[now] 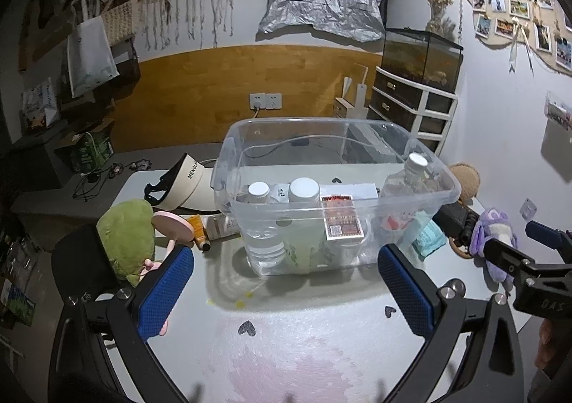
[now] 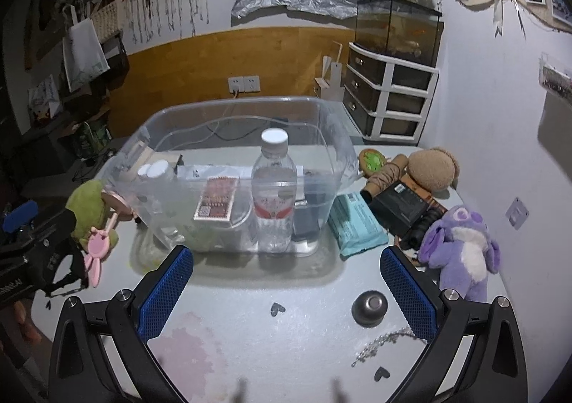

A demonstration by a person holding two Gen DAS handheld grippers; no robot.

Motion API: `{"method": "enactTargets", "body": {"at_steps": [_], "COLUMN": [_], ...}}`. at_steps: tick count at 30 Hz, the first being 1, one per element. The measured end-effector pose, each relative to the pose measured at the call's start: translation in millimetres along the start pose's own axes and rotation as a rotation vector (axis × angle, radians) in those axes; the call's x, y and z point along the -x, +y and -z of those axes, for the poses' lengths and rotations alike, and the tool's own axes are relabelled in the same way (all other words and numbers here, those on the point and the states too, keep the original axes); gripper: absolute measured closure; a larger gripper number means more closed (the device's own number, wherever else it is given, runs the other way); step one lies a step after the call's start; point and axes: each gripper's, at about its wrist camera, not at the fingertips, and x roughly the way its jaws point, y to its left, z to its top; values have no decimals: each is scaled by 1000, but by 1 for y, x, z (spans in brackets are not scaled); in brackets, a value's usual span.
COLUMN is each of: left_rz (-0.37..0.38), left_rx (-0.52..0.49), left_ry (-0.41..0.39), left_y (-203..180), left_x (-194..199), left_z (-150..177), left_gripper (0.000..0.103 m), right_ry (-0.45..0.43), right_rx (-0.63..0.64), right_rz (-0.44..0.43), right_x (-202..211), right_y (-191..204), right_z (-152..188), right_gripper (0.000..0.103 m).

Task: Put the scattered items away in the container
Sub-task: 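Move the right tool toward the light-blue wet-wipe pack beside the box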

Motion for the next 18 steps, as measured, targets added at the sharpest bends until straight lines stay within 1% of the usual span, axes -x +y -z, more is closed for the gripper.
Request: {"method": "enactTargets", "body": {"at_steps": [4,13,18], "left_rz": [10,40,39], "left_rx": [-16,-43,-39], "left_ry": [21,85,110], "left_y": [2,10,25], "left_x": [-13,-35,-42], "left_z": [5,22,30], "left_gripper": [0,0,0], "right_ry": [22,86,120], "right_rx": [-23,-52,-43], "right_rz": [-11,6,6], "right_x": [-10,-30,-42], "right_y": [1,12,25], "right_z": [12,40,51], "right_gripper": [0,0,0]}}
